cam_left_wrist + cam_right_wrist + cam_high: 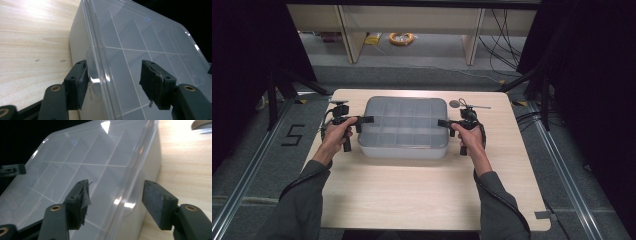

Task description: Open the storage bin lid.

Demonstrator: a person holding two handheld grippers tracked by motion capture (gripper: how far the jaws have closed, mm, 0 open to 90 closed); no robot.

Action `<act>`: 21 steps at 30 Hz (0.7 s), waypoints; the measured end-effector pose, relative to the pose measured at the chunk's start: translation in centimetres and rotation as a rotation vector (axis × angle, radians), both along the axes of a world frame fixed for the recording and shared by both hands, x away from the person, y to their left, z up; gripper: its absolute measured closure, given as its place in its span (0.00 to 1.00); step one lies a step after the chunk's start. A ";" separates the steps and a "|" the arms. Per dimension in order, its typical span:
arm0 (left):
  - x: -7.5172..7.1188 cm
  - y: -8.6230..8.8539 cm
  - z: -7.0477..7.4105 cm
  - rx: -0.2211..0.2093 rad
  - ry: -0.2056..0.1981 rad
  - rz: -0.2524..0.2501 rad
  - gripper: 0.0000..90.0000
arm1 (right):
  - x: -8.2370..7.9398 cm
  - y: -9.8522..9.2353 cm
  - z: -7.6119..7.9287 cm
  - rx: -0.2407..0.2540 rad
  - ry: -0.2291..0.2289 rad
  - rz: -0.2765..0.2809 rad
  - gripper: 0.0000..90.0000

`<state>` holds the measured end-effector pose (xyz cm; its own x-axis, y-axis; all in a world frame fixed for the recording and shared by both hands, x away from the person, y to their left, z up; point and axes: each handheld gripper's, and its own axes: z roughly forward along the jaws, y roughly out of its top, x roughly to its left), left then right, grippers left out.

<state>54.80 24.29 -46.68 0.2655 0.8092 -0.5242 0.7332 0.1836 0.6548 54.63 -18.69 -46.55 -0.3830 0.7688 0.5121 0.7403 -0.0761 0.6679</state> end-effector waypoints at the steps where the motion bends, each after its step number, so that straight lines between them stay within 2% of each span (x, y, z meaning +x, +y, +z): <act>1: 0.0 -0.1 0.0 0.005 -0.002 0.003 0.44 | 0.0 0.0 0.0 -0.014 -0.014 0.002 0.46; 3: -0.1 -0.1 0.1 -0.004 -0.003 0.023 0.45 | -0.2 0.3 0.2 -0.004 -0.008 -0.005 0.47; 5: -0.4 -0.4 0.5 0.003 -0.007 0.040 0.45 | -0.2 0.5 0.2 -0.036 -0.033 -0.018 0.46; 7: -0.7 -0.5 0.8 0.005 -0.013 0.057 0.44 | -0.5 0.8 0.6 -0.047 -0.029 -0.038 0.47; 8: -0.8 -0.5 0.9 0.009 -0.023 0.066 0.46 | -0.6 1.0 0.8 -0.042 -0.027 -0.061 0.48; 10: -1.2 -0.4 1.3 0.004 -0.038 0.081 0.50 | -0.7 0.9 1.0 -0.046 -0.056 -0.075 0.53; 11: -1.3 -0.4 1.5 0.002 -0.043 0.086 0.50 | -0.8 1.0 1.3 -0.032 -0.045 -0.091 0.55; 13: -1.5 -0.4 1.6 0.008 -0.050 0.093 0.54 | -1.0 1.0 1.5 -0.033 -0.046 -0.105 0.57; 14: -1.7 -0.3 1.8 -0.004 -0.063 0.108 0.54 | -1.0 0.7 1.5 -0.048 -0.083 -0.093 0.60; 15: -1.9 -0.2 2.0 -0.025 -0.068 0.122 0.58 | -1.1 0.5 1.7 -0.007 -0.088 -0.101 0.61; 16: -2.2 -0.2 2.5 -0.032 -0.083 0.131 0.60 | -1.6 0.5 2.3 0.078 -0.069 -0.114 0.64; 17: -2.4 -0.3 2.9 -0.034 -0.096 0.139 0.60 | -1.5 0.2 2.4 0.043 -0.118 -0.095 0.64; 19: -2.9 -0.3 3.7 -0.030 -0.118 0.147 0.61 | -1.9 0.3 3.1 0.052 -0.132 -0.103 0.66; 21: -3.3 -0.4 4.5 -0.038 -0.138 0.149 0.61 | -2.2 0.0 3.7 0.055 -0.173 -0.096 0.69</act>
<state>51.49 23.88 -42.19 0.2154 0.8251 -0.5222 0.6001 0.3100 0.7374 52.47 -18.70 -42.86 -0.3954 0.7786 0.4872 0.6025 -0.1805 0.7775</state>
